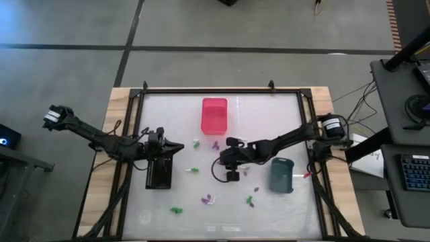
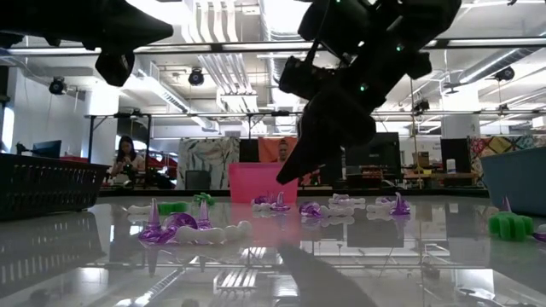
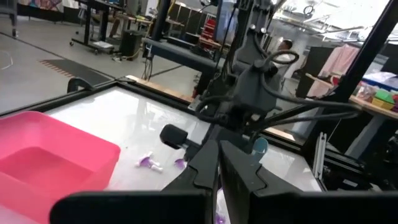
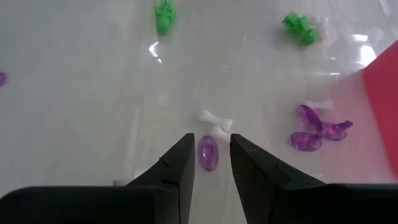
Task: Sort Halloween decoration
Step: Put the witch hat toy into the blue bin
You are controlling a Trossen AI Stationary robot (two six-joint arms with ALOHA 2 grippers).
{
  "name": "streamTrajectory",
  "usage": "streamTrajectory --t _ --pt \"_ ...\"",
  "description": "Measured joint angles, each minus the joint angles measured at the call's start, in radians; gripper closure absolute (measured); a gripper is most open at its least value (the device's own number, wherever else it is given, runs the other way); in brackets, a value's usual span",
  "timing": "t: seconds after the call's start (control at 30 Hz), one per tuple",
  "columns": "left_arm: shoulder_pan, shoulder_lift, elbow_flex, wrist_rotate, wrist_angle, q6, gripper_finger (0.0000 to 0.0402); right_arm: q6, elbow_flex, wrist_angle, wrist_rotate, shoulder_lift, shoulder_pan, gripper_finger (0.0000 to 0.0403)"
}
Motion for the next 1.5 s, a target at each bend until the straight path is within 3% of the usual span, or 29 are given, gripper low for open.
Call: streamTrajectory --t 0.3,0.83,1.0,1.27,1.5 --pt "0.0 0.014 0.0 0.0 0.003 -0.003 0.0402 0.0 0.0 0.022 0.019 0.028 0.0 0.0315" --pt "0.0 0.023 0.0 0.0 0.014 -0.004 0.0402 0.007 0.0 0.027 0.021 0.056 0.0 0.039" --pt "0.0 0.023 0.0 0.0 0.016 -0.004 0.0402 0.023 0.0 0.028 0.02 0.054 0.0 0.0394" --pt "0.0 0.023 0.0 0.0 0.023 -0.004 0.0402 0.045 0.0 0.011 0.011 0.002 0.0 0.0394" --pt "0.001 0.023 0.0 -0.001 0.032 -0.004 0.0402 0.112 0.0 -0.081 -0.074 -0.114 0.0 0.0394"
